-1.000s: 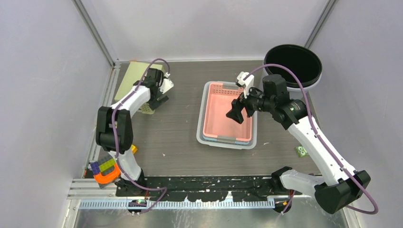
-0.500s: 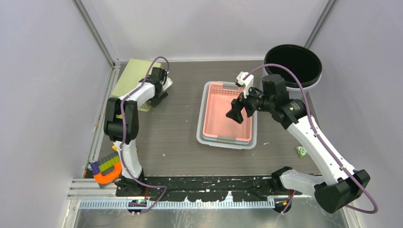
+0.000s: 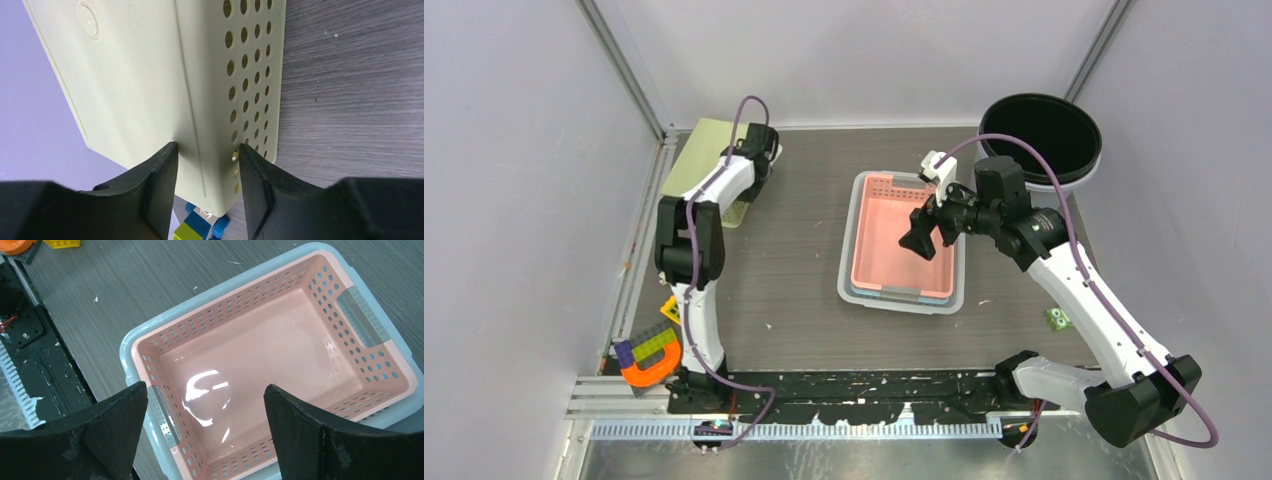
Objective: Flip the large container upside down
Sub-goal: Move the container to the corner of the board.
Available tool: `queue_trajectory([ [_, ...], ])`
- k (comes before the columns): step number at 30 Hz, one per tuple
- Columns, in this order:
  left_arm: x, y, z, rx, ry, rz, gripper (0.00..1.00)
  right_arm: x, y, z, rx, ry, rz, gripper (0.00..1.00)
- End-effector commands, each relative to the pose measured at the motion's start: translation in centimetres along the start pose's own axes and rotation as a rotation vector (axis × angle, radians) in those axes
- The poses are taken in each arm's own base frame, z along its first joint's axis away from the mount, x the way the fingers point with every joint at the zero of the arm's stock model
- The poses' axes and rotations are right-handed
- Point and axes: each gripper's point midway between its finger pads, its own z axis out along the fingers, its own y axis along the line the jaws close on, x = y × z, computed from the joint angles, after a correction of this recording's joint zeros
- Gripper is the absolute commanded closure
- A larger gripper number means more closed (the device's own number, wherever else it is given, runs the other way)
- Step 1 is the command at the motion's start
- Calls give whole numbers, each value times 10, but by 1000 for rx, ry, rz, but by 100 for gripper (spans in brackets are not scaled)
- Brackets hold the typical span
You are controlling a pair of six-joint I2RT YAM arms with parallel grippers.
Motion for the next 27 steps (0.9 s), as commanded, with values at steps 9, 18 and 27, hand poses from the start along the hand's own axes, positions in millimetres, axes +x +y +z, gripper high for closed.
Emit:
queue_trajectory([
  [9,-29,-15,-53,223,-183,-168,0,-13,-3,-2,8,-45,-32,10],
  [18,-112,-7,-84,264,-392,-100,0,-12,-5,-4,27,-45,-40,10],
  [27,-155,-46,-55,202,-346,-24,49,-5,-11,1,41,-21,-44,10],
])
